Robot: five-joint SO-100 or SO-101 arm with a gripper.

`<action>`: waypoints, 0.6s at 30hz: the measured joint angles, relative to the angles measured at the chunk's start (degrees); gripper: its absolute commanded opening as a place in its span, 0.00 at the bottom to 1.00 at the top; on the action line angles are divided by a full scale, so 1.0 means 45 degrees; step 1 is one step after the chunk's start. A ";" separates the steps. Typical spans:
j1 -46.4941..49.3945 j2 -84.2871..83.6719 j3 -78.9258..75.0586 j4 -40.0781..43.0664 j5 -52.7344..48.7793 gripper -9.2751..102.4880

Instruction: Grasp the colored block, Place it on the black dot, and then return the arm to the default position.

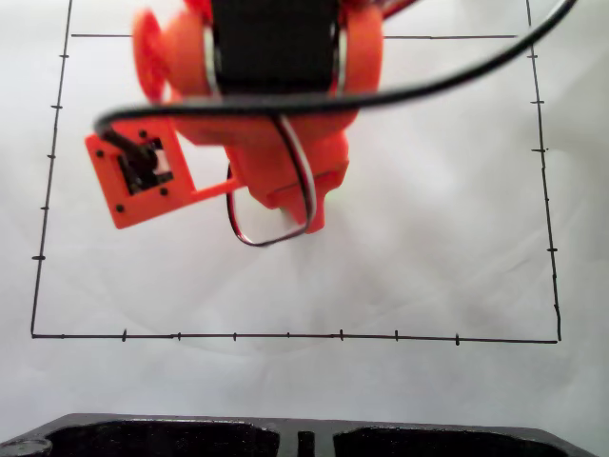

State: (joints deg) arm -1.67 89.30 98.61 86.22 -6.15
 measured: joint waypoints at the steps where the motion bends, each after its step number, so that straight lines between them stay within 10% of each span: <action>1: 0.0059 0.0293 0.0000 0.0137 -0.0059 0.43; 18: 0.0996 0.7246 0.1758 0.2578 -0.0820 0.18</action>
State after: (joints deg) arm 2.81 121.90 106.52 97.82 -9.84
